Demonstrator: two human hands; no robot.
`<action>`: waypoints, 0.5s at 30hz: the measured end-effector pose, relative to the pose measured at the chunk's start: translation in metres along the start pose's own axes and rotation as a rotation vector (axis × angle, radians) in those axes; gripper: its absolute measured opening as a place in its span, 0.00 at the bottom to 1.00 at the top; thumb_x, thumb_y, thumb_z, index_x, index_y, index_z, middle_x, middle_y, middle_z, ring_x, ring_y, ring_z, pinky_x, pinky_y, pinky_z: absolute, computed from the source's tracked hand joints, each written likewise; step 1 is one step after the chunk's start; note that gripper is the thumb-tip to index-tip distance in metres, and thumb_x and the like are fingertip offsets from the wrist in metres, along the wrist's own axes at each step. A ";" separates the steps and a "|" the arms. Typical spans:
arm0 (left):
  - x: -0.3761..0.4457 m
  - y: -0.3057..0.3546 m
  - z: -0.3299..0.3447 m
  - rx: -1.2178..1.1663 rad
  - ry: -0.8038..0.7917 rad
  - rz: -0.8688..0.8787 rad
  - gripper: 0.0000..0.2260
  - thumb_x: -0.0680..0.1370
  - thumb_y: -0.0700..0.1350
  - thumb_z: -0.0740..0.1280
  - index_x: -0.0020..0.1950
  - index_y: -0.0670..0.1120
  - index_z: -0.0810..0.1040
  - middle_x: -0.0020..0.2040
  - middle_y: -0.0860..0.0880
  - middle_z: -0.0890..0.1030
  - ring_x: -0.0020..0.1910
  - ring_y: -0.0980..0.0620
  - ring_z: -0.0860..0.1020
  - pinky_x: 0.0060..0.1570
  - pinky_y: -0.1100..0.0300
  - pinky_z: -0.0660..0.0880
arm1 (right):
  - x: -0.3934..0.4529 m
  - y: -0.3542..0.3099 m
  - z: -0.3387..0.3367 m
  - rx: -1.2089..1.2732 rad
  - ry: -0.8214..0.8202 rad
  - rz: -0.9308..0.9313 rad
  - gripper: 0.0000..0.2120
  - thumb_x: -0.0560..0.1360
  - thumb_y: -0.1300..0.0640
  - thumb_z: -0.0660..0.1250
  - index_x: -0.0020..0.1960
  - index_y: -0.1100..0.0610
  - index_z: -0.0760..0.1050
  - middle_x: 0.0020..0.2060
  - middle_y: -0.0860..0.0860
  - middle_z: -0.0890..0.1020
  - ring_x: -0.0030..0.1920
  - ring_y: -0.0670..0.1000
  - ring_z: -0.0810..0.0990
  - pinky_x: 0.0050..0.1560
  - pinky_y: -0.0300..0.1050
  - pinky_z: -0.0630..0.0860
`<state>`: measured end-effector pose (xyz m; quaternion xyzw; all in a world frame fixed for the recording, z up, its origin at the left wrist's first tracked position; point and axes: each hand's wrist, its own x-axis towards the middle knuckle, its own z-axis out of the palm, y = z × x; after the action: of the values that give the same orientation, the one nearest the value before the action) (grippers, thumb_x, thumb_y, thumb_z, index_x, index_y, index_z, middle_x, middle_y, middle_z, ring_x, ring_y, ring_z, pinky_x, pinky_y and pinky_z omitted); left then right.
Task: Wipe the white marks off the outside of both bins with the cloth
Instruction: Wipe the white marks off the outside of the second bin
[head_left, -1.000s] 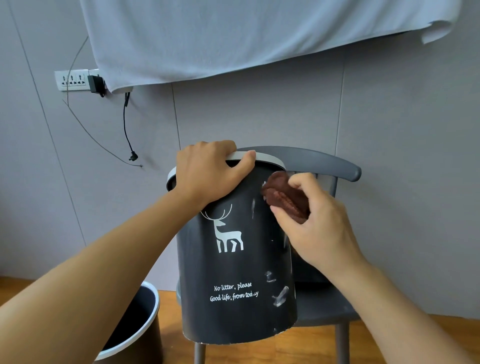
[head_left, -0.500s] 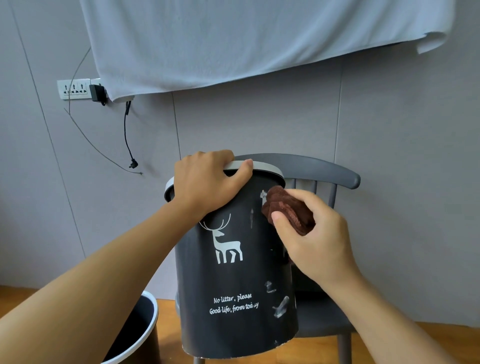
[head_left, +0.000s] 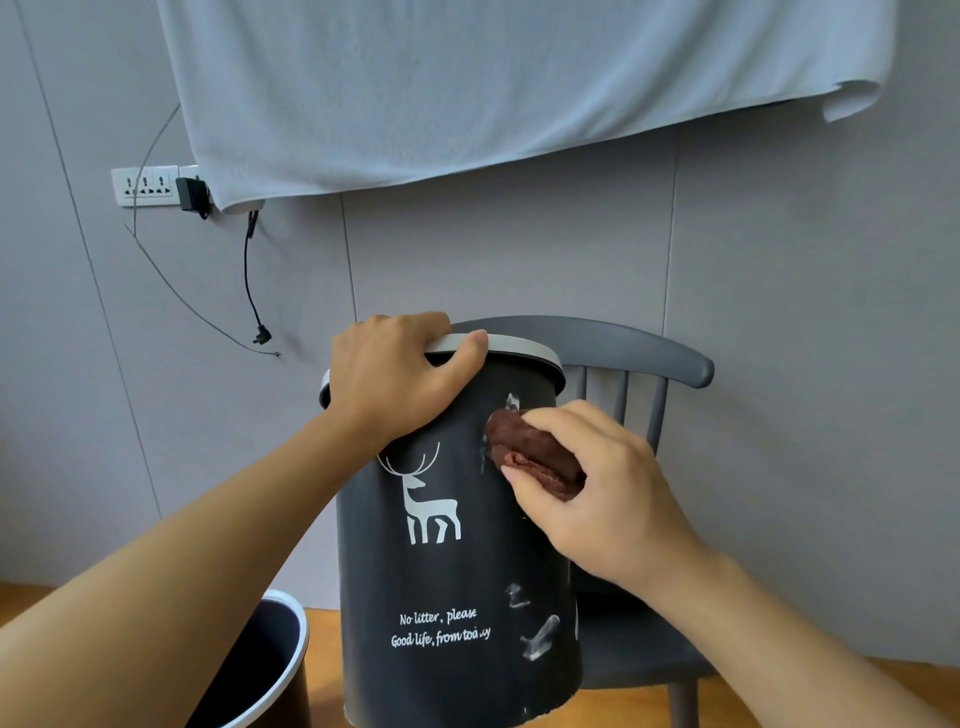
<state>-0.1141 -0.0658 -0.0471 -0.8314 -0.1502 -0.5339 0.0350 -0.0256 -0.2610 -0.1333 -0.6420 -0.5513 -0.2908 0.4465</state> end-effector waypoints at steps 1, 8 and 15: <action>0.000 0.000 0.000 0.005 0.002 -0.001 0.26 0.74 0.65 0.60 0.31 0.45 0.62 0.22 0.47 0.63 0.24 0.48 0.65 0.28 0.58 0.60 | 0.005 0.000 -0.001 -0.008 0.014 0.005 0.13 0.76 0.45 0.72 0.57 0.49 0.80 0.47 0.43 0.79 0.45 0.45 0.79 0.45 0.37 0.77; 0.000 0.001 -0.001 -0.001 0.001 0.020 0.25 0.74 0.65 0.60 0.30 0.46 0.61 0.22 0.49 0.62 0.23 0.51 0.64 0.28 0.59 0.57 | 0.022 0.003 0.001 -0.036 0.127 0.097 0.11 0.76 0.50 0.75 0.56 0.52 0.82 0.46 0.45 0.80 0.44 0.47 0.79 0.42 0.38 0.76; -0.001 -0.004 -0.002 -0.066 0.018 0.060 0.25 0.75 0.63 0.61 0.30 0.47 0.60 0.23 0.49 0.61 0.23 0.51 0.63 0.27 0.59 0.59 | 0.030 0.005 -0.006 -0.055 0.095 0.032 0.08 0.75 0.50 0.75 0.53 0.51 0.84 0.41 0.43 0.78 0.40 0.46 0.77 0.40 0.34 0.73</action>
<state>-0.1180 -0.0625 -0.0477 -0.8313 -0.1070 -0.5448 0.0248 -0.0136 -0.2532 -0.1060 -0.6482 -0.5109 -0.3286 0.4591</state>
